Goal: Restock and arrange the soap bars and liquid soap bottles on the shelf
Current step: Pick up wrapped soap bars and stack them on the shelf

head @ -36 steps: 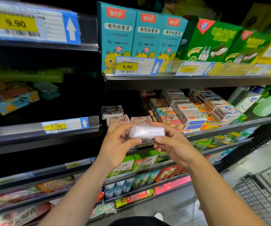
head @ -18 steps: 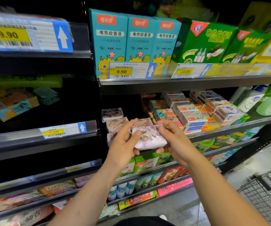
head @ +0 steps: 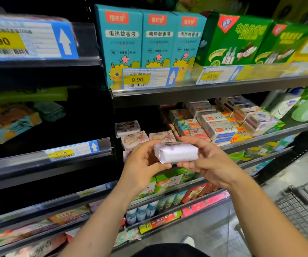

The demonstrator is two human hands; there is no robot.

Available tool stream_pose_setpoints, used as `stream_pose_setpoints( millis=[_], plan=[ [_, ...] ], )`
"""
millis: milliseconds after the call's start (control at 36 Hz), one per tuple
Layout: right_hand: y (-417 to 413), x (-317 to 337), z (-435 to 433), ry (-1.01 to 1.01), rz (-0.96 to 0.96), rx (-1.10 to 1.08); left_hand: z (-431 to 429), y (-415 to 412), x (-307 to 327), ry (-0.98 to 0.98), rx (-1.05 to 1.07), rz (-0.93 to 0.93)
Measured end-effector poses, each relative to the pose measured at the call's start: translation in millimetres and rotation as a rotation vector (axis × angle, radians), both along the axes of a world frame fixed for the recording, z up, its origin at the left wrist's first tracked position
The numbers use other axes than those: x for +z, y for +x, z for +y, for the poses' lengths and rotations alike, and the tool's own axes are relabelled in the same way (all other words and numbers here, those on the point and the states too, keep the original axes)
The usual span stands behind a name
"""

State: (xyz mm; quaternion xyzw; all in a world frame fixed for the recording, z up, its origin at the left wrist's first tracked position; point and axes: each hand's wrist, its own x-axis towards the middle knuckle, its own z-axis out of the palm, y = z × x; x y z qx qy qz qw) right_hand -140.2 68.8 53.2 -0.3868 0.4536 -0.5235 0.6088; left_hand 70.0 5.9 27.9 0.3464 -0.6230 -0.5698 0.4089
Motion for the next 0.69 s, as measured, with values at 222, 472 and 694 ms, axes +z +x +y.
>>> stream_pose_setpoints(
  millis=[222, 472, 694],
  plan=[
    [4, 7, 1, -0.086, 0.428, -0.074, 6, -9, 6, 0.076, 0.032, 0.189],
    [3, -2, -3, -0.184, 0.376, -0.163, -2, -15, 16, 0.072, -0.041, 0.140],
    [6, -14, -10, -0.121, 0.466, -0.035, -5, -24, 24, -0.057, 0.077, 0.091]
  ],
)
